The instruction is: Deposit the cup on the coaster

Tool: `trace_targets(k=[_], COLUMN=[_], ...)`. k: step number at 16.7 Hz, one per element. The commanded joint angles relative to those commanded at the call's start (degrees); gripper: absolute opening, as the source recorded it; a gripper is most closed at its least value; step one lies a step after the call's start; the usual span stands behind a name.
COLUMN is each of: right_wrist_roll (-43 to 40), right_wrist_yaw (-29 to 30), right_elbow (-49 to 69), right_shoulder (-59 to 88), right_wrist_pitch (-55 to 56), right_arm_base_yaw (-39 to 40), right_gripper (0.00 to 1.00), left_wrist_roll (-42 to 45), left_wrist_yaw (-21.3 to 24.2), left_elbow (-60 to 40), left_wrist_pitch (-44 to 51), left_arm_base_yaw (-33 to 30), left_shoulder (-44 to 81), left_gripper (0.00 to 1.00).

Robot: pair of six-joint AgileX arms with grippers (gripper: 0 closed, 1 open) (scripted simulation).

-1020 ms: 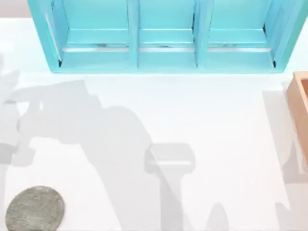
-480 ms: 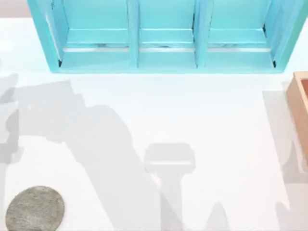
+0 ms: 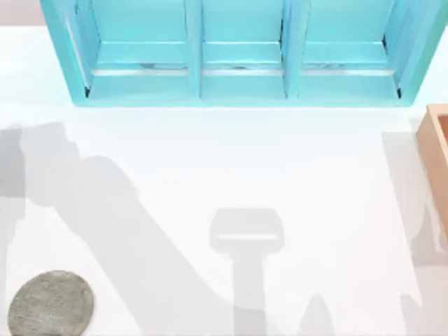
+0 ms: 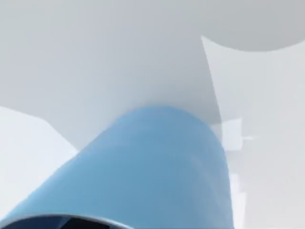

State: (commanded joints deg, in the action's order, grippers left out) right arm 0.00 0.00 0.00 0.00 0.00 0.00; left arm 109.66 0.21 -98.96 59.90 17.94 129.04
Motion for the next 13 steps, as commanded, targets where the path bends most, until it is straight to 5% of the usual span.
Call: trace_targets(k=[2, 13], right_wrist_roll=[0.00, 0.00], right_wrist_yaw=[0.00, 0.00], right_elbow=[0.00, 0.00], right_shoulder=[0.00, 0.00], right_wrist_pitch=[0.00, 0.00], right_arm_base_yaw=[0.00, 0.00], right_gripper=[1.00, 1.00], left_wrist_roll=[0.00, 0.00], left_wrist_yaw=[0.00, 0.00], left_elbow=[0.00, 0.00], left_wrist_pitch=[0.00, 0.00], left_arm_base_yaw=[0.00, 0.00], left_shoulder=[0.00, 0.00], left_gripper=[1.00, 0.17])
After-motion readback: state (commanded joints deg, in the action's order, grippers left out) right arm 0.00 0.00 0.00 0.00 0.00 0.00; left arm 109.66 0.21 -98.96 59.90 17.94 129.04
